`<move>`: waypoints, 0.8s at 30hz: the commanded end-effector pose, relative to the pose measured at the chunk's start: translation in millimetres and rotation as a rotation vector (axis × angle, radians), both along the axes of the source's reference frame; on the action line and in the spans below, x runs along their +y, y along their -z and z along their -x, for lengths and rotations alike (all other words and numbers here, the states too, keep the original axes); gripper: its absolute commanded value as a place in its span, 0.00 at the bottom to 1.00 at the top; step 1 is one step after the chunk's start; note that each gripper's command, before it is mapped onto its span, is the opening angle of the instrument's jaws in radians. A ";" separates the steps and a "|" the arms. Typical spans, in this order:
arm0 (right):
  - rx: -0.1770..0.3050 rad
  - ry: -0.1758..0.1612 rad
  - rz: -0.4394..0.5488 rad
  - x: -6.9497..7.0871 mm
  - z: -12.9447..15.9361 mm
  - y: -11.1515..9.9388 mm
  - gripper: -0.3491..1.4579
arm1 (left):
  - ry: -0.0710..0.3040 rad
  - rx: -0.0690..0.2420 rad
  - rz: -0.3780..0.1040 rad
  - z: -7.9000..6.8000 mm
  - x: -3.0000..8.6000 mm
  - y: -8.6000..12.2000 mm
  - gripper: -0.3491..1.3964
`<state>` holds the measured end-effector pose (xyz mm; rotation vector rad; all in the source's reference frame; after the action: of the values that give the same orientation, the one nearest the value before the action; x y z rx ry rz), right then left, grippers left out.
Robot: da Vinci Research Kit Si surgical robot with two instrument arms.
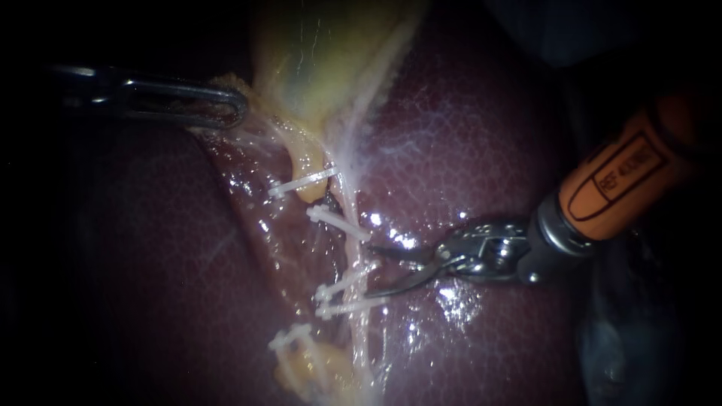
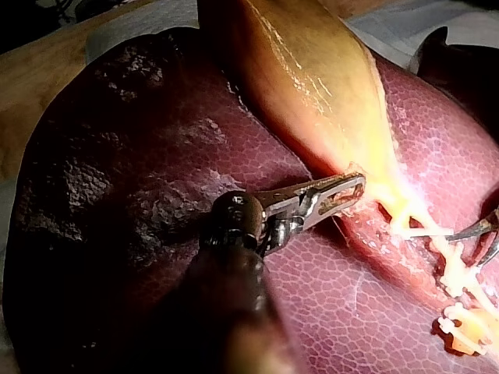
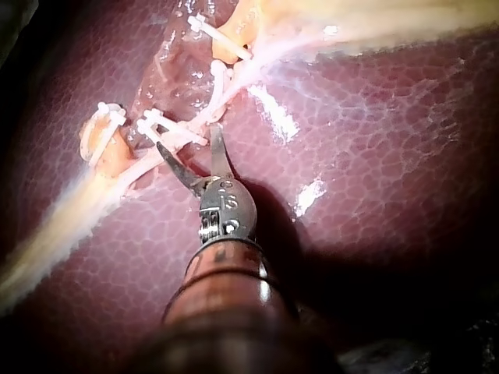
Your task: Go to the cutting position right tube
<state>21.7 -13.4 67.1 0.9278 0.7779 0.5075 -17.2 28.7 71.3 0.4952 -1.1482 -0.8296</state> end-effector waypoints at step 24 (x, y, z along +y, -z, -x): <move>0.218 -0.057 -0.302 1.2 -6.2 -0.9 0.83 | 0.000 0.000 0.000 0.1 0.0 -0.1 0.00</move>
<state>28.2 -12.1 68.0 1.2653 0.9483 0.5926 -17.3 28.7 71.4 0.4955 -1.1485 -0.8294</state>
